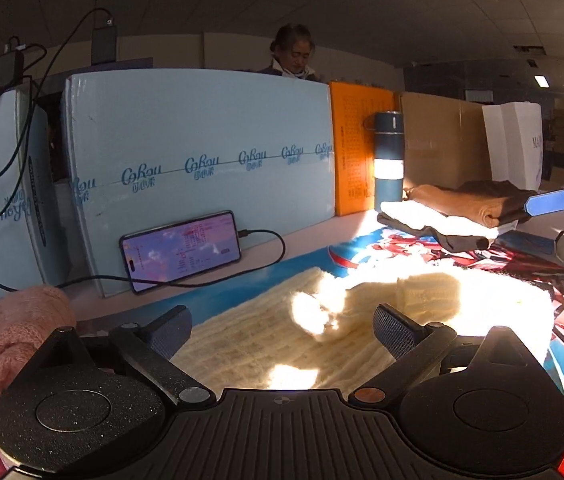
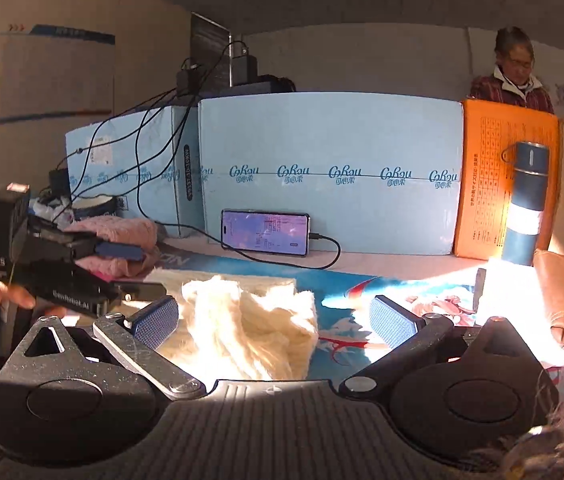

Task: Fold clothes

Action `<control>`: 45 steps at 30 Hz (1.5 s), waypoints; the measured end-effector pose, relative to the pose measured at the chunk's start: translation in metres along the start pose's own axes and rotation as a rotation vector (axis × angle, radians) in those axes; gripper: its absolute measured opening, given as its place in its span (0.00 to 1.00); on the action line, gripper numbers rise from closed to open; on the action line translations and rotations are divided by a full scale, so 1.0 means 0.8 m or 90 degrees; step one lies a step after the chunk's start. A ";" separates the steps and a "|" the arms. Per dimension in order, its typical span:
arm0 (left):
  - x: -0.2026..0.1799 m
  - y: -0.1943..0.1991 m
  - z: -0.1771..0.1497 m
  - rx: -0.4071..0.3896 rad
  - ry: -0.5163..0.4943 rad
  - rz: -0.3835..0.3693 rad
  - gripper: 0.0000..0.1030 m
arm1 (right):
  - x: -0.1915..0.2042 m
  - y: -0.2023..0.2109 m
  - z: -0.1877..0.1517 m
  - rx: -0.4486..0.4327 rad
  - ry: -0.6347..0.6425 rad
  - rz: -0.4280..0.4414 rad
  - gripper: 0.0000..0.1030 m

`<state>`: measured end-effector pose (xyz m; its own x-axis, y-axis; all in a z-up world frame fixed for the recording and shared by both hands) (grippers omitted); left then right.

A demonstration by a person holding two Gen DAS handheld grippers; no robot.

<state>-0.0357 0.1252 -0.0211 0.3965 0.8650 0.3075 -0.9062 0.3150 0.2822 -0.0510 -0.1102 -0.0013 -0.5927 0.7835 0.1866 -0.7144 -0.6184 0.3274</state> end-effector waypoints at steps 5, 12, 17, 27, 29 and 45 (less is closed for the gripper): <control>-0.025 0.009 0.048 -0.041 -0.028 0.026 0.96 | 0.016 -0.004 -0.033 0.046 0.060 0.048 1.00; -0.036 -0.022 0.074 -0.009 0.013 0.028 0.96 | 0.052 -0.031 -0.053 0.109 0.076 0.141 1.00; -0.067 -0.046 0.028 0.130 -0.085 0.000 0.96 | 0.077 -0.048 -0.067 0.154 0.087 0.208 1.00; -0.055 0.006 0.007 0.090 -0.066 0.030 0.96 | 0.052 -0.008 -0.061 0.117 0.162 0.122 0.99; -0.054 0.036 0.014 0.053 -0.088 0.038 0.96 | 0.038 0.002 -0.061 0.111 0.195 0.076 0.99; -0.087 0.057 -0.048 0.144 -0.243 -0.043 0.95 | 0.081 -0.070 -0.080 0.112 0.385 0.078 0.73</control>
Point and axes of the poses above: each gripper's, at about its wrist camera, not at the fingertips, and y roughly against the way its jaws point, x to its left, z to its top, the point moved 8 cm from there along -y, roughly the way its jaws point, and after that the axes turned 14 degrees about -y, right-handed, at the moved point
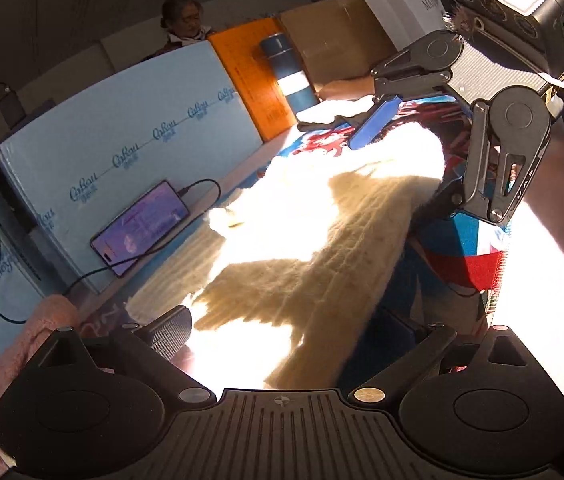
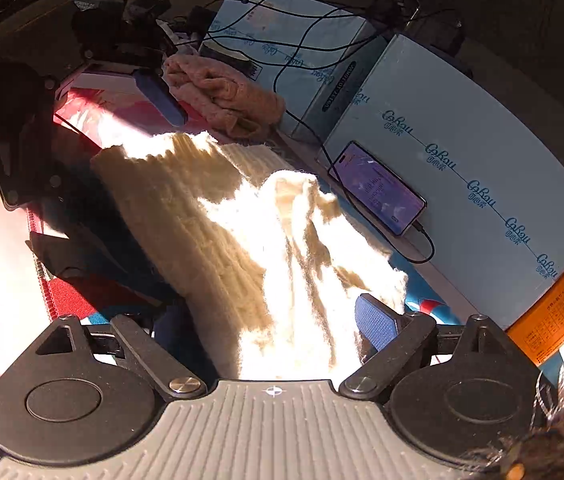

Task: Fold clothes

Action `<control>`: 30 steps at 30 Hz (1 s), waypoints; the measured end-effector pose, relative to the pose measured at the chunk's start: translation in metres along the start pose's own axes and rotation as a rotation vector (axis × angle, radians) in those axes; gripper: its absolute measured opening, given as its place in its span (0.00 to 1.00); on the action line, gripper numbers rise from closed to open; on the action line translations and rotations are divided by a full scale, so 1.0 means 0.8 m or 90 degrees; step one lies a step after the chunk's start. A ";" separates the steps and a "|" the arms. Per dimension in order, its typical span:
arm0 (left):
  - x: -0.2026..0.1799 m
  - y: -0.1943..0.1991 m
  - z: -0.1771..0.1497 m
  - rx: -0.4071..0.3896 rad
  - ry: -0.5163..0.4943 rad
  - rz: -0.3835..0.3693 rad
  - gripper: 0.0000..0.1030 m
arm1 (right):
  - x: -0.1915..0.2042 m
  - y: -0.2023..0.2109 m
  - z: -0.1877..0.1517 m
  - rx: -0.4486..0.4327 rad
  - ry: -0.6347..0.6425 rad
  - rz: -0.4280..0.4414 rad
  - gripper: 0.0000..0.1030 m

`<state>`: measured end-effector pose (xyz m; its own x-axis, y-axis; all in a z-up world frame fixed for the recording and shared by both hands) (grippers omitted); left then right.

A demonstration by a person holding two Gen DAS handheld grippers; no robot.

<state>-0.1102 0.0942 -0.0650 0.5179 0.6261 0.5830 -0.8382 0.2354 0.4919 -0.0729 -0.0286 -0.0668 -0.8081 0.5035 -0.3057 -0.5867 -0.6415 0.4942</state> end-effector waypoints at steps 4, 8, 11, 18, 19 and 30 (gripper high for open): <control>0.004 -0.002 -0.001 -0.010 0.008 -0.013 0.74 | 0.012 -0.001 0.005 0.008 0.034 0.028 0.38; -0.009 0.002 0.002 -0.017 -0.057 -0.003 0.27 | 0.013 0.004 0.011 0.017 0.012 0.070 0.27; -0.020 0.022 0.001 -0.028 -0.069 -0.005 0.22 | 0.018 0.027 0.022 0.014 -0.016 0.122 0.23; -0.053 0.121 0.002 -0.114 0.030 -0.115 0.22 | 0.029 0.082 0.049 0.006 -0.081 0.245 0.22; -0.050 0.128 0.002 -0.130 0.058 -0.120 0.22 | 0.030 0.090 0.053 0.004 -0.091 0.263 0.22; 0.055 0.099 -0.015 -0.209 0.349 0.012 0.61 | -0.071 0.025 0.105 -0.025 -0.321 0.380 0.21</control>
Point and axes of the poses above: each gripper's, at about its wrist camera, not at the fingertips, and y roughly against the way its jaws point, x to its left, z to its top, the point moved 8 cm from there along -y, roughly the way its jaws point, and after that the axes turned 14 degrees about -y, right-handed, at the moved point
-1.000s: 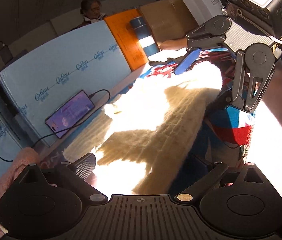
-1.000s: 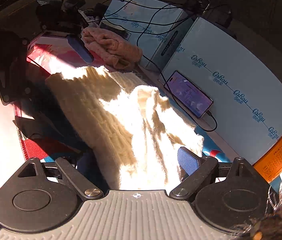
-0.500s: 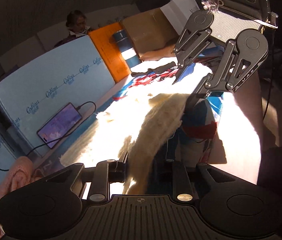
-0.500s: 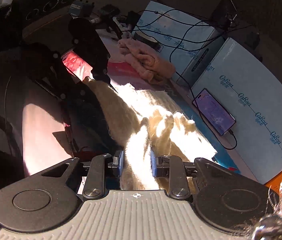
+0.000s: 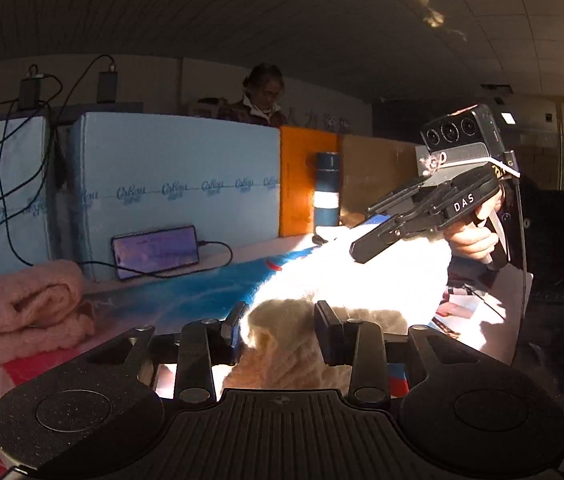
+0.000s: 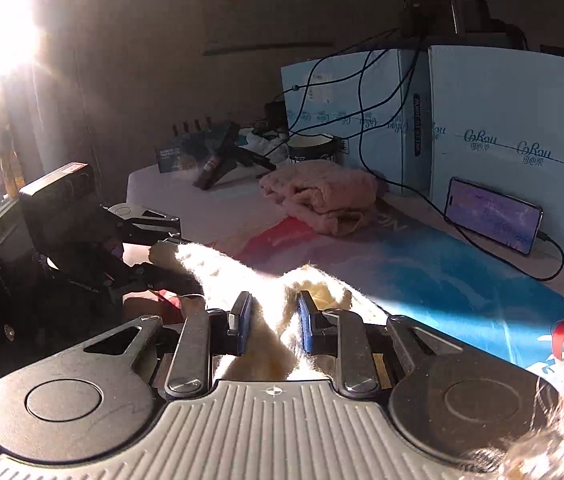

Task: Fold clothes

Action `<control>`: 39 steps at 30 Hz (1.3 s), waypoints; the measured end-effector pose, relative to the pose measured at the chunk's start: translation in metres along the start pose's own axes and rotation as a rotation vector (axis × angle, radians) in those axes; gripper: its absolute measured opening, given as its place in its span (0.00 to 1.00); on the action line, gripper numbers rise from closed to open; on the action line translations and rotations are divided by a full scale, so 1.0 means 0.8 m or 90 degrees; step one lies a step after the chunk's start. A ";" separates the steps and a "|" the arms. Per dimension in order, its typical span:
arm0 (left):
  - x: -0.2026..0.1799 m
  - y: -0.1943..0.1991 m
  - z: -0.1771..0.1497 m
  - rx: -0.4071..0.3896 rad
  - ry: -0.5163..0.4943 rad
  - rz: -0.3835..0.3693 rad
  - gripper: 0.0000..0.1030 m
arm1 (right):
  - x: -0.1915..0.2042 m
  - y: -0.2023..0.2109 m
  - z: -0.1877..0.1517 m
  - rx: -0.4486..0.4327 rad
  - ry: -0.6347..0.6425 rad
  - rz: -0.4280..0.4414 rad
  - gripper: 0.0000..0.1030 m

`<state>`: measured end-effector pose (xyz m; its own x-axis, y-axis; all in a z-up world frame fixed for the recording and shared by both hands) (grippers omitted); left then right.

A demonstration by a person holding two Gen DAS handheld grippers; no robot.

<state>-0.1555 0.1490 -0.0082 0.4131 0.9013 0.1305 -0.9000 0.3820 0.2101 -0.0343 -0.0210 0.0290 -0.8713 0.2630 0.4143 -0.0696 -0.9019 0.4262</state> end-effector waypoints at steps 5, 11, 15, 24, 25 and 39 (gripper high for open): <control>0.033 -0.042 -0.012 0.016 0.159 -0.030 0.66 | -0.063 -0.003 0.006 -0.060 -0.124 0.010 0.21; 0.036 -0.083 -0.031 0.095 0.164 0.012 0.30 | -0.121 0.006 -0.002 -0.145 -0.232 -0.041 0.38; 0.045 -0.081 -0.031 0.083 0.178 0.050 0.23 | -0.118 0.047 -0.006 -0.225 -0.275 -0.046 0.76; 0.066 -0.098 -0.028 0.078 0.260 0.161 0.21 | -0.056 0.101 -0.030 -0.334 -0.289 -0.017 0.84; 0.069 -0.100 -0.028 0.080 0.262 0.171 0.21 | -0.048 0.097 -0.032 -0.336 -0.281 -0.013 0.84; 0.088 -0.122 -0.048 0.147 0.262 0.241 0.32 | -0.107 0.006 -0.080 -0.256 -0.490 -0.133 0.80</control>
Point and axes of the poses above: each gripper's, at about its wrist camera, not at the fingertips, and y roughly against the way its jaws point, x to its left, z to its top, the point moved 8 cm from there along -y, roughly the way its jaws point, and after that the axes turned 14 degrees about -y, right-handed, at the moved point
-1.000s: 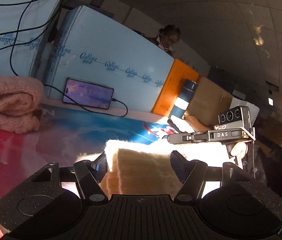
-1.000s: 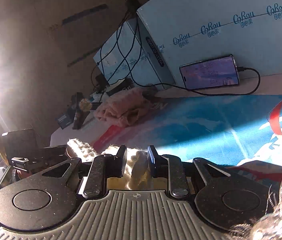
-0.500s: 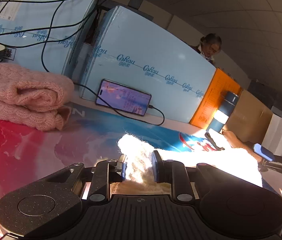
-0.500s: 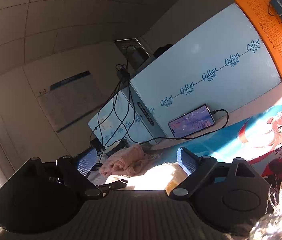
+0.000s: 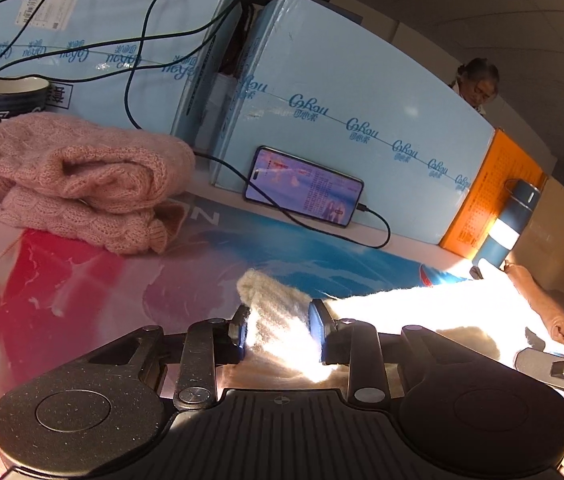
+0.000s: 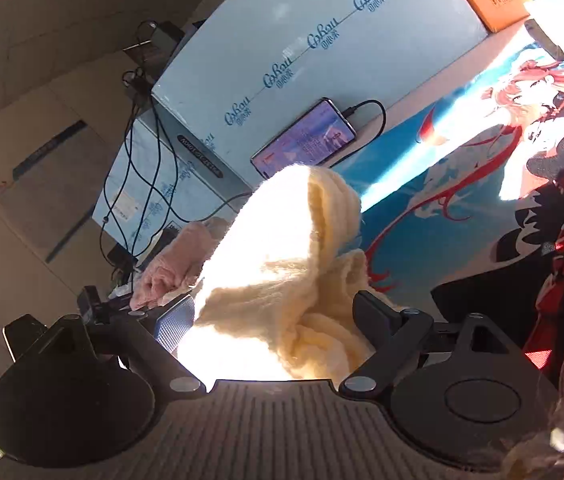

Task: Fold clothes

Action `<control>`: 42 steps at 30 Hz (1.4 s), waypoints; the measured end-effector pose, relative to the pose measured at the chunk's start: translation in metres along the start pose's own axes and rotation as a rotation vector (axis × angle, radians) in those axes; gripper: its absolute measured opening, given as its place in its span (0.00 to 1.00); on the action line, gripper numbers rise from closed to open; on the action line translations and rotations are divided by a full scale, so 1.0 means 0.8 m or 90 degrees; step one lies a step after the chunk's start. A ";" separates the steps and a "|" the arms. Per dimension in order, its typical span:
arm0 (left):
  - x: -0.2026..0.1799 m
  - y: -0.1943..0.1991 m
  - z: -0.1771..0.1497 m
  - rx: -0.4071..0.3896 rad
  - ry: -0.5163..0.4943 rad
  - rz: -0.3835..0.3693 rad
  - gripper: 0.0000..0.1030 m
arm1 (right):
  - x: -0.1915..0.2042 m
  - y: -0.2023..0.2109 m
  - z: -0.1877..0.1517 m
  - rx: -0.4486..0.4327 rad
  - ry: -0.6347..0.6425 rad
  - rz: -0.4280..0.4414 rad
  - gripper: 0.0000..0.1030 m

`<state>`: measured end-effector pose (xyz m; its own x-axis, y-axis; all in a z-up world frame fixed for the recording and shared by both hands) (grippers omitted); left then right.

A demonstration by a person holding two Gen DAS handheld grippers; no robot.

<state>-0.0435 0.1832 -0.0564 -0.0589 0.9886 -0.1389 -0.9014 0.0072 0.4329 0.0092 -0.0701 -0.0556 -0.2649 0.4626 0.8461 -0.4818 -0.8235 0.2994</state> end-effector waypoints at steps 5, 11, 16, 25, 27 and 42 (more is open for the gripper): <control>0.009 0.007 0.000 -0.003 0.034 -0.022 0.73 | -0.001 0.036 0.003 -0.051 -0.030 0.018 0.85; -0.005 0.034 -0.003 0.007 0.014 -0.084 0.86 | 0.000 0.109 -0.010 -0.124 -0.049 -0.012 0.98; -0.009 0.037 -0.009 0.014 0.015 -0.093 0.94 | -0.010 0.135 -0.034 -0.069 -0.152 -0.011 1.00; -0.016 0.017 -0.019 0.049 0.019 -0.086 0.96 | 0.016 0.075 -0.062 -0.002 -0.158 -0.052 1.00; -0.019 0.018 -0.020 0.050 0.015 -0.095 0.96 | 0.021 0.057 -0.065 0.005 -0.157 -0.067 1.00; -0.037 0.013 -0.027 0.061 -0.067 -0.075 0.96 | 0.028 -0.028 -0.047 -0.148 -0.107 -0.174 0.81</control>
<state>-0.0600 0.1505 -0.0672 0.0949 0.9903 -0.1013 -0.8538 0.1333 0.5033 -0.0169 -0.0289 -0.0601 0.0306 0.5786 0.8151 -0.6973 -0.5719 0.4321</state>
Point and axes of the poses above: each gripper's, at about its wrist camera, not at the fingertips, and y roughly against the way its jaws point, x to its left, z to its top, the point moved 8 cm from there along -y, roughly the way its jaws point, and after that the axes turned 14 degrees about -y, right-handed, at the moved point
